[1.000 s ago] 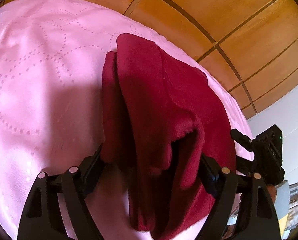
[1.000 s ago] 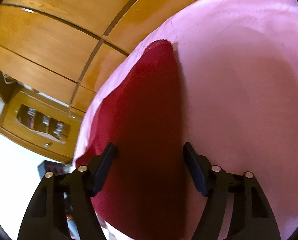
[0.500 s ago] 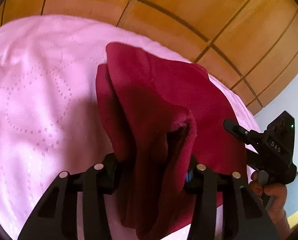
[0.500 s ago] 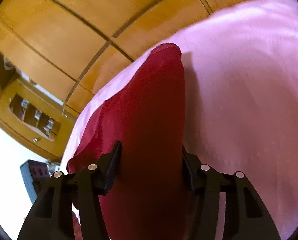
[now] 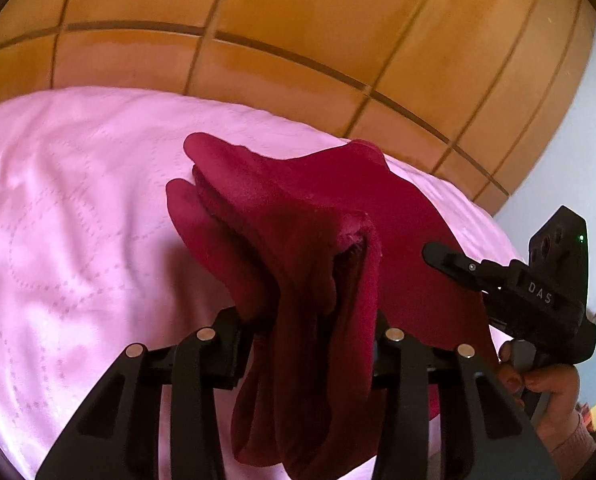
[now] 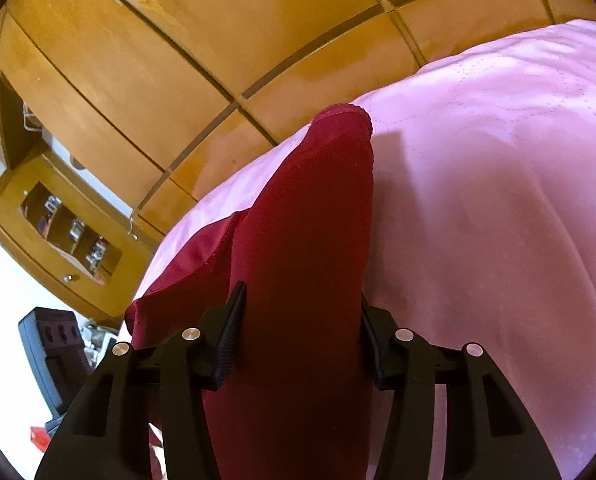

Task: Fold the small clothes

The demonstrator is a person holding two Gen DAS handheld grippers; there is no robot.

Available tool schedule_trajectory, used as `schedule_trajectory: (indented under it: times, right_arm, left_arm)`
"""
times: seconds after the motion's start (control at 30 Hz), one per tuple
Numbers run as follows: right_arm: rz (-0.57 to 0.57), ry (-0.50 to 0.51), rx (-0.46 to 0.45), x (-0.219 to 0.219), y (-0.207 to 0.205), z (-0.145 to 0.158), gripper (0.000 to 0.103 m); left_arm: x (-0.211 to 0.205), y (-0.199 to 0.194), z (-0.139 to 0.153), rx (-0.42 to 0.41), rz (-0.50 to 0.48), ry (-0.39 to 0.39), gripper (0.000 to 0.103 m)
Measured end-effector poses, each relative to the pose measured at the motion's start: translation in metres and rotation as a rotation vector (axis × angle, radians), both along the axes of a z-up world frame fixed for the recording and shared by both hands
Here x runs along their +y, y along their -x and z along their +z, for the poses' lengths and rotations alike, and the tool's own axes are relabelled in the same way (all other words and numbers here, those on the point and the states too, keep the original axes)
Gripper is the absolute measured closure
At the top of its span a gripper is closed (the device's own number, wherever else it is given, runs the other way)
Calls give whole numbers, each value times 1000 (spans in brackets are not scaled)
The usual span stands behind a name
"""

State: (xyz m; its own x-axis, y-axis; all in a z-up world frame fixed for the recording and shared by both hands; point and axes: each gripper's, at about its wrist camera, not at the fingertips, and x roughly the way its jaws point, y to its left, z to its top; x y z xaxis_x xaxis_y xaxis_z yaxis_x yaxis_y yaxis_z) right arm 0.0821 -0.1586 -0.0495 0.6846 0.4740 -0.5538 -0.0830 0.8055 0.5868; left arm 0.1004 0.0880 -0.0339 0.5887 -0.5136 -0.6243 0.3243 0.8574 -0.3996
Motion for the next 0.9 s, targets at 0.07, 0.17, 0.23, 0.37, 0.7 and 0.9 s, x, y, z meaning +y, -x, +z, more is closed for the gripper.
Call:
schedule_trajectory:
  times: [0.07,0.17,0.23,0.37,0.7,0.9]
  right_arm:
    - [-17,1,-10,-8,6,2,54]
    - [-44,16,-36,-21,18,6,54]
    - [-63,25,-53,-30,24,9,54]
    - [-110,48,-88,-54,32,16,54]
    - [-260,57,-158,-136,30,31,55]
    - [-345,120,-210,-186,8,46,55]
  left_arm:
    - [-8,2,2,-3,-23,0,63]
    - [-21,5,4,-10,-56,7,63]
    - [-35,6,7,-17,-82,-2,64]
    - [-69,-1,12,-33,-136,-23,64]
    - [-178,-41,39,-127,-312,-62,64]
    - [-233,-77,49,-155,-380,-60,64]
